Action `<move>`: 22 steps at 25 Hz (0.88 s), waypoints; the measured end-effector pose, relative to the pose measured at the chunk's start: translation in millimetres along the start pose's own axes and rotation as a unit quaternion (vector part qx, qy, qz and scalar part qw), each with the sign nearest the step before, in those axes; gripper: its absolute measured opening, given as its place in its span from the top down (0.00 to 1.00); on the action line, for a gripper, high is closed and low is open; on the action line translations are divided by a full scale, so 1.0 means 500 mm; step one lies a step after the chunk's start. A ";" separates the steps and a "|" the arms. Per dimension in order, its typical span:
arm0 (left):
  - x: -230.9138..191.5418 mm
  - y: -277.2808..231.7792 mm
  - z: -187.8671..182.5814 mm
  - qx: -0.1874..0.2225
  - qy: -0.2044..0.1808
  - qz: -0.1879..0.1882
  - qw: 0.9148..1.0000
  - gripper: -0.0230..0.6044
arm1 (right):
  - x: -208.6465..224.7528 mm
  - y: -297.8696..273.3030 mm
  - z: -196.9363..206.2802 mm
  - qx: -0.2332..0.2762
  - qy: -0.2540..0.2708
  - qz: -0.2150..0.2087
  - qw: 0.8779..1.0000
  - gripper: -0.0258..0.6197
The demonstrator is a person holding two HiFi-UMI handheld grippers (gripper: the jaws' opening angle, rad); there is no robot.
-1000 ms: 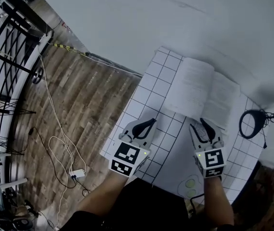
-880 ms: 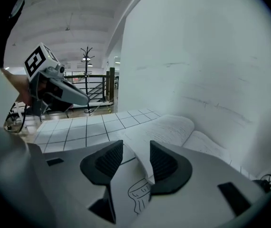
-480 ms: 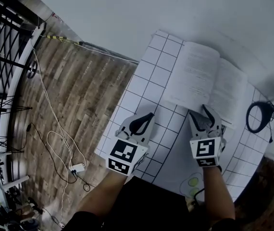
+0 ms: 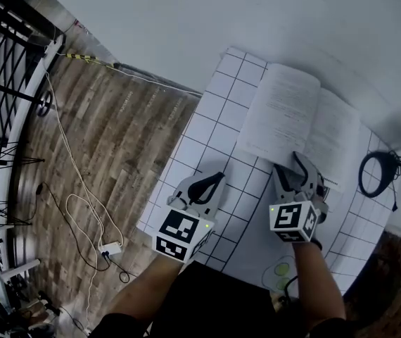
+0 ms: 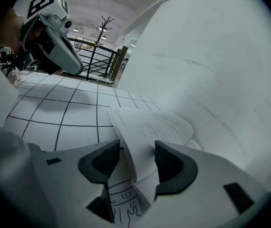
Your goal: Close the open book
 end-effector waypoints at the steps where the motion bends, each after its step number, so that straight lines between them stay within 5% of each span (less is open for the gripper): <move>1: 0.001 0.002 0.001 -0.001 0.001 0.001 1.000 0.93 | -0.004 -0.002 0.001 -0.003 0.010 -0.002 1.000 0.62; 13: -0.002 0.040 -0.003 0.005 0.003 -0.002 1.000 0.93 | -0.024 -0.015 -0.019 -0.017 0.175 0.044 0.983 0.60; 15: -0.005 0.047 -0.004 0.007 0.005 -0.003 1.000 0.93 | -0.031 -0.017 -0.019 -0.018 0.170 0.034 0.985 0.71; 22: -0.006 0.072 -0.008 0.017 0.012 -0.003 1.000 0.93 | -0.022 -0.018 -0.021 -0.029 0.084 0.000 0.996 0.75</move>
Point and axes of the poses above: the fingertips, and each gripper's own axes: y backward along the fingers, x to its right, z out of its underside, the point moved 7 cm from there along y, backward along the fingers, and after that the axes turned 2 degrees about -y, right-handed, at the moved point
